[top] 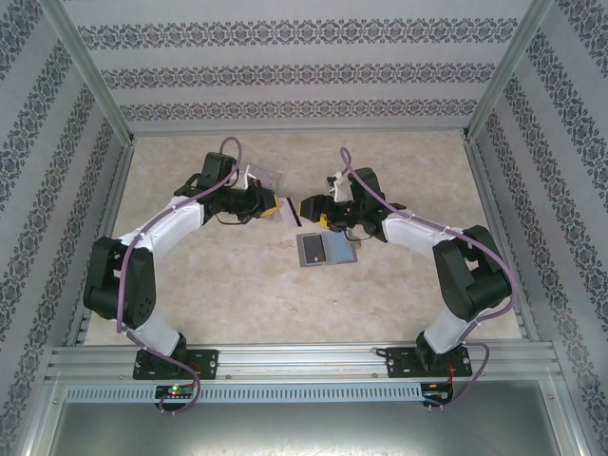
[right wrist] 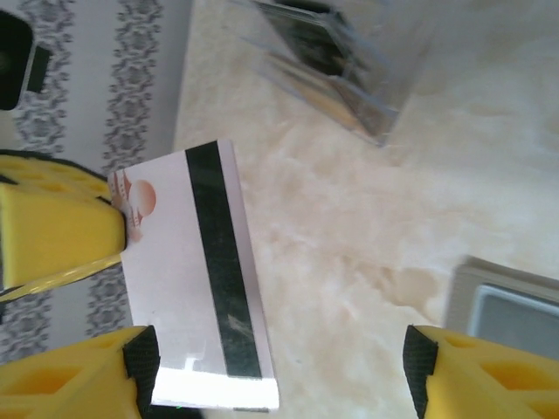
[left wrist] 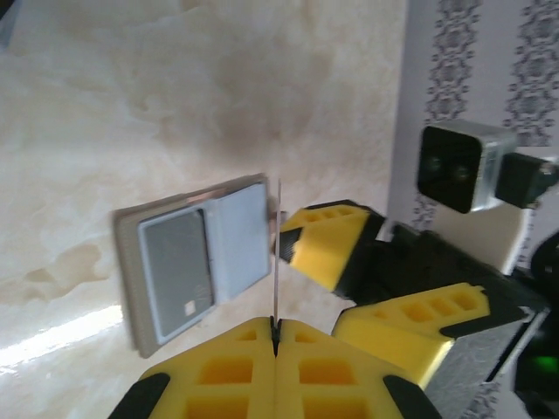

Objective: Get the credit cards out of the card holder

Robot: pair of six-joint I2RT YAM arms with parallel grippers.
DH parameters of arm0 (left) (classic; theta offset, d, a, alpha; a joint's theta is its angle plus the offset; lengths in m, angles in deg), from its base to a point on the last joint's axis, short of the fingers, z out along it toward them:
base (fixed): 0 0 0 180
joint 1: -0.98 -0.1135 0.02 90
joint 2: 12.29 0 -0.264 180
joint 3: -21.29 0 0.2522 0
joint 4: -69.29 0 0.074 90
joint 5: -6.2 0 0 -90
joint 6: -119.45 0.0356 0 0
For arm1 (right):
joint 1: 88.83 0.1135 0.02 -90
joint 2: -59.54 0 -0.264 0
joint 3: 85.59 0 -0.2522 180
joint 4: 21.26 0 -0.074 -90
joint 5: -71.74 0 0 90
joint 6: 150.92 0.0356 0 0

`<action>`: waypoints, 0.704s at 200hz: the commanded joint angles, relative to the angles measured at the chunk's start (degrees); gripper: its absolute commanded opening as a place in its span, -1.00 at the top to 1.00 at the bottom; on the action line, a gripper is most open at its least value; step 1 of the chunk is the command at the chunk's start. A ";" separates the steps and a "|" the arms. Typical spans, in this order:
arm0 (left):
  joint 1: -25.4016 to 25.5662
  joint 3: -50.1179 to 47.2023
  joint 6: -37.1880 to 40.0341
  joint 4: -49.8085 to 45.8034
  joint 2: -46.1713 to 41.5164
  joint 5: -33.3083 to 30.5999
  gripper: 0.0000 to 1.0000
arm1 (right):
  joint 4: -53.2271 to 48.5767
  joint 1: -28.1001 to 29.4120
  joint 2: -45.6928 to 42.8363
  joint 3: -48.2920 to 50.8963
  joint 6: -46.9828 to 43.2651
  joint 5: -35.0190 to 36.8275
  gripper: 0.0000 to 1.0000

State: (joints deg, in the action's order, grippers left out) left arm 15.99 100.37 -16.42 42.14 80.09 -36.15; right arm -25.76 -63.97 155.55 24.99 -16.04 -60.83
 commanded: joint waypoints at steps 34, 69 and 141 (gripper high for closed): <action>-2.52 -3.57 -9.84 13.15 -3.02 8.30 1.00 | 18.39 -0.16 2.48 -1.20 13.20 -10.04 -0.44; -2.87 -5.54 -14.77 18.31 -3.30 9.44 1.00 | 29.84 -0.60 3.45 1.00 20.11 -12.61 -0.22; -3.06 -6.43 -15.90 18.35 -5.04 8.14 1.00 | 31.54 -0.87 2.59 3.63 21.35 -13.42 0.36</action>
State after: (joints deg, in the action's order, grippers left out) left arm 13.60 94.49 -31.09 57.79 77.33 -28.32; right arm 2.46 -64.49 158.50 27.78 5.10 -72.35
